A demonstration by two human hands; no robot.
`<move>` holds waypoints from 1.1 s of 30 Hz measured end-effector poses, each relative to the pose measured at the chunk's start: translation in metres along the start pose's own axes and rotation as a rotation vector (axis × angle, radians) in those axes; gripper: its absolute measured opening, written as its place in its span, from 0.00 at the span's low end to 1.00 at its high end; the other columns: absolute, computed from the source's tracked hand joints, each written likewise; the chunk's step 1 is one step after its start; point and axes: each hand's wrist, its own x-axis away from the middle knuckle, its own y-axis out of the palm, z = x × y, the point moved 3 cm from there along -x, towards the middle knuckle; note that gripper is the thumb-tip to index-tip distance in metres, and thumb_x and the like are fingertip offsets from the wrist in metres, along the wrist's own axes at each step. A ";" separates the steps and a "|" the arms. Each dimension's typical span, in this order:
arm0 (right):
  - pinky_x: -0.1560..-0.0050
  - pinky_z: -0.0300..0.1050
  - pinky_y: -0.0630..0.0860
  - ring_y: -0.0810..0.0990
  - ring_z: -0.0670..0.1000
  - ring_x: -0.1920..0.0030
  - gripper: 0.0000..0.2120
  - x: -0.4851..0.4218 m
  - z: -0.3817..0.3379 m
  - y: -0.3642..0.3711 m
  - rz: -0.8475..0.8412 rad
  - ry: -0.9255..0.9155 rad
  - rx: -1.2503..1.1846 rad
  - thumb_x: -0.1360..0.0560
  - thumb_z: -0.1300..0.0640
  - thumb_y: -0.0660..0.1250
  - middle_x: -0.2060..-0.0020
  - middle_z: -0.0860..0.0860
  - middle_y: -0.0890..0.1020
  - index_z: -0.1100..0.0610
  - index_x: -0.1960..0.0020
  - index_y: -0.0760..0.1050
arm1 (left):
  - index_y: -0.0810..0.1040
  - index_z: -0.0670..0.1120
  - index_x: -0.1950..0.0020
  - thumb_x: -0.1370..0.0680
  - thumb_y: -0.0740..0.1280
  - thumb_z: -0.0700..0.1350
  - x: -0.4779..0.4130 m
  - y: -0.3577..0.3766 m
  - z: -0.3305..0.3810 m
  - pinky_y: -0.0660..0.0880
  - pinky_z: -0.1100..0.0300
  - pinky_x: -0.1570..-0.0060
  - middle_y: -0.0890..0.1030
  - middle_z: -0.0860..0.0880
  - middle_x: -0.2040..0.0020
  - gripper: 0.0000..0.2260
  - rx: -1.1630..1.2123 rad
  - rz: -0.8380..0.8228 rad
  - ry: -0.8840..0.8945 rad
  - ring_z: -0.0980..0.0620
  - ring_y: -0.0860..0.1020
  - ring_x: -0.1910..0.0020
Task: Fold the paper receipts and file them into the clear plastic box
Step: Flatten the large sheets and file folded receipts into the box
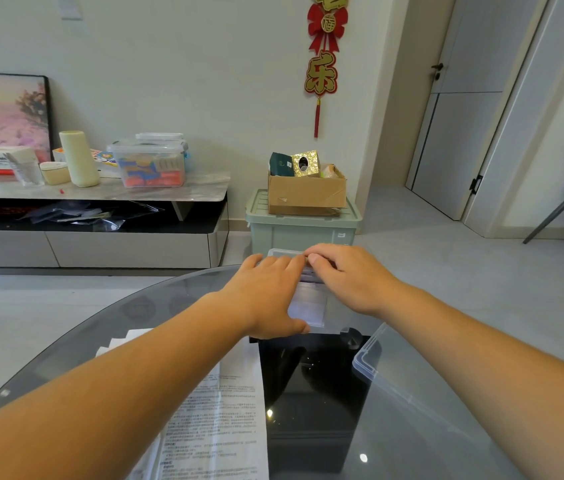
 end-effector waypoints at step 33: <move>0.31 0.35 0.65 0.65 0.32 0.33 0.18 0.222 -0.143 0.027 -0.410 -0.150 -0.042 0.24 0.37 0.66 0.35 0.32 0.73 0.41 0.37 0.76 | 0.72 0.59 0.42 0.28 0.71 0.65 0.249 -0.031 0.028 0.71 0.60 0.38 0.71 0.59 0.42 0.20 0.299 -0.248 -0.250 0.57 0.70 0.41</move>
